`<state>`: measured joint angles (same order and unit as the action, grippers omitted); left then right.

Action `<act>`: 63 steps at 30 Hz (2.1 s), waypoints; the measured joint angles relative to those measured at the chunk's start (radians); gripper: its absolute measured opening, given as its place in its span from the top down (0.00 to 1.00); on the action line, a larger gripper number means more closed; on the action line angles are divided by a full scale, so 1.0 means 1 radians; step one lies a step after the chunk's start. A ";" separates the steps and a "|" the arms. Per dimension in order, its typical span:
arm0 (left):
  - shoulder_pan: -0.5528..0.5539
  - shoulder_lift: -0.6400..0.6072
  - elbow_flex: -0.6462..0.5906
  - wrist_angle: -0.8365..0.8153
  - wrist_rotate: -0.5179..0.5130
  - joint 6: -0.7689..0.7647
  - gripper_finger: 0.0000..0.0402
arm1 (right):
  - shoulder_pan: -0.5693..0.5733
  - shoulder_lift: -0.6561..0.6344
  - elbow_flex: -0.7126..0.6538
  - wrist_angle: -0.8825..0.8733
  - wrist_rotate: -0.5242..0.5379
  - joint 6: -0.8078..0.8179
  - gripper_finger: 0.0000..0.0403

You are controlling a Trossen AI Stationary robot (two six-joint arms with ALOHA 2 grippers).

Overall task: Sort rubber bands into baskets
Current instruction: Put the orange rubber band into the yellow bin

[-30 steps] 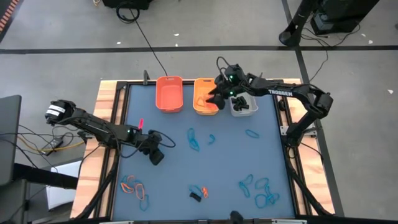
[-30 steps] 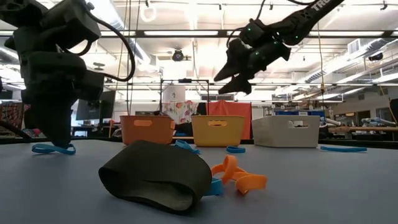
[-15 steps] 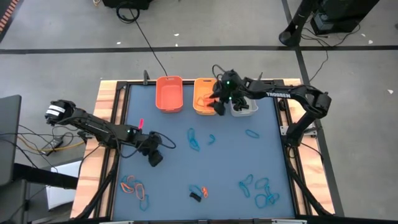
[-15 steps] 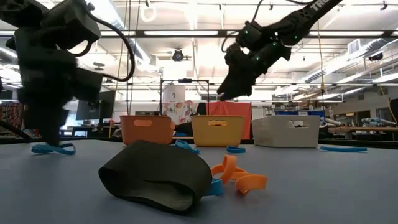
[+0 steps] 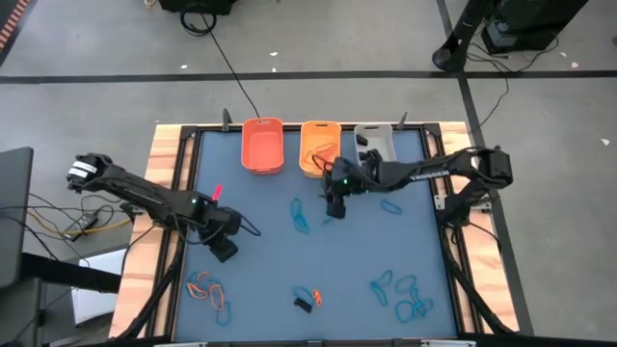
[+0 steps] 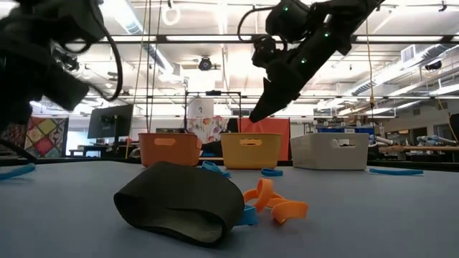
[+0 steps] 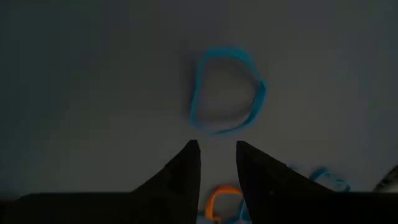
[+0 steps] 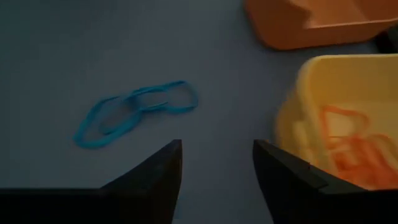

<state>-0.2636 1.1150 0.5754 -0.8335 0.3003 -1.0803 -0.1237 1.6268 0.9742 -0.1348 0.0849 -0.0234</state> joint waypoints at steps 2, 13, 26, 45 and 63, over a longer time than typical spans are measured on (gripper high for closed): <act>-0.018 -0.002 0.041 -0.047 -0.005 -0.006 0.75 | 0.029 0.000 -0.014 0.026 0.000 0.018 0.49; -0.231 0.005 -0.038 -0.044 0.091 -0.165 0.76 | 0.139 0.000 -0.122 0.060 0.067 0.048 0.49; -0.376 0.041 -0.091 0.154 0.061 -0.360 0.76 | 0.163 0.000 -0.177 0.106 0.105 0.055 0.49; -0.420 0.134 -0.090 0.233 0.083 -0.365 0.77 | 0.163 0.000 -0.177 0.112 0.074 0.057 0.49; -0.397 0.127 -0.077 0.425 -0.227 -0.308 0.99 | 0.195 0.008 -0.218 0.441 -0.207 0.195 0.49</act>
<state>-0.6605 1.2423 0.4988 -0.4080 0.0731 -1.3881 0.0709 1.6344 0.7558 0.3061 -0.1223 0.1720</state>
